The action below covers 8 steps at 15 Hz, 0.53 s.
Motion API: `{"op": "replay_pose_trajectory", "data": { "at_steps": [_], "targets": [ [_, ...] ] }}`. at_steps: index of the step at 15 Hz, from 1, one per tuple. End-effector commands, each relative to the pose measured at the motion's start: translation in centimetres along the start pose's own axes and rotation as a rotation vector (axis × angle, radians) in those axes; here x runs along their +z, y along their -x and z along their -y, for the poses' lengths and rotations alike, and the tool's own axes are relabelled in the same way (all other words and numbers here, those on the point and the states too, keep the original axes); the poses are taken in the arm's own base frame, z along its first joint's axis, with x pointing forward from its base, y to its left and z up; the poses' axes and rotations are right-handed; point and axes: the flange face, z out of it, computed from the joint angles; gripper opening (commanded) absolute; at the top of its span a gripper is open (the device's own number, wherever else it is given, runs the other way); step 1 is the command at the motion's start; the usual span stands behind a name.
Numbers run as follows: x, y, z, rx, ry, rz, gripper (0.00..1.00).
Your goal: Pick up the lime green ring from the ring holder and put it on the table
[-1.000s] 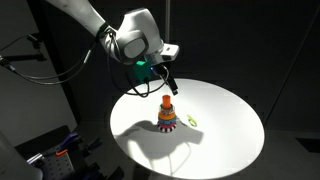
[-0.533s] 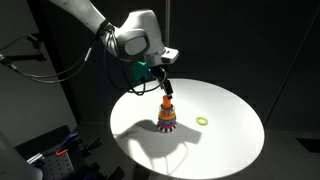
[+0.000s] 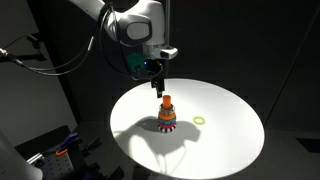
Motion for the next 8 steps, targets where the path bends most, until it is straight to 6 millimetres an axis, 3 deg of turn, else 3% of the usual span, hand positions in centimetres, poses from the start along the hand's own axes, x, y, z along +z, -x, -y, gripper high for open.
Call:
{"op": "replay_pose_trajectory", "data": {
  "at_steps": [1, 8],
  "targets": [
    [-1.70, -0.03, 0.24, -0.024, 0.001, 0.064, 1.00],
    [-1.06, 0.10, 0.20, -0.012, 0.018, 0.071, 1.00]
  ]
}}
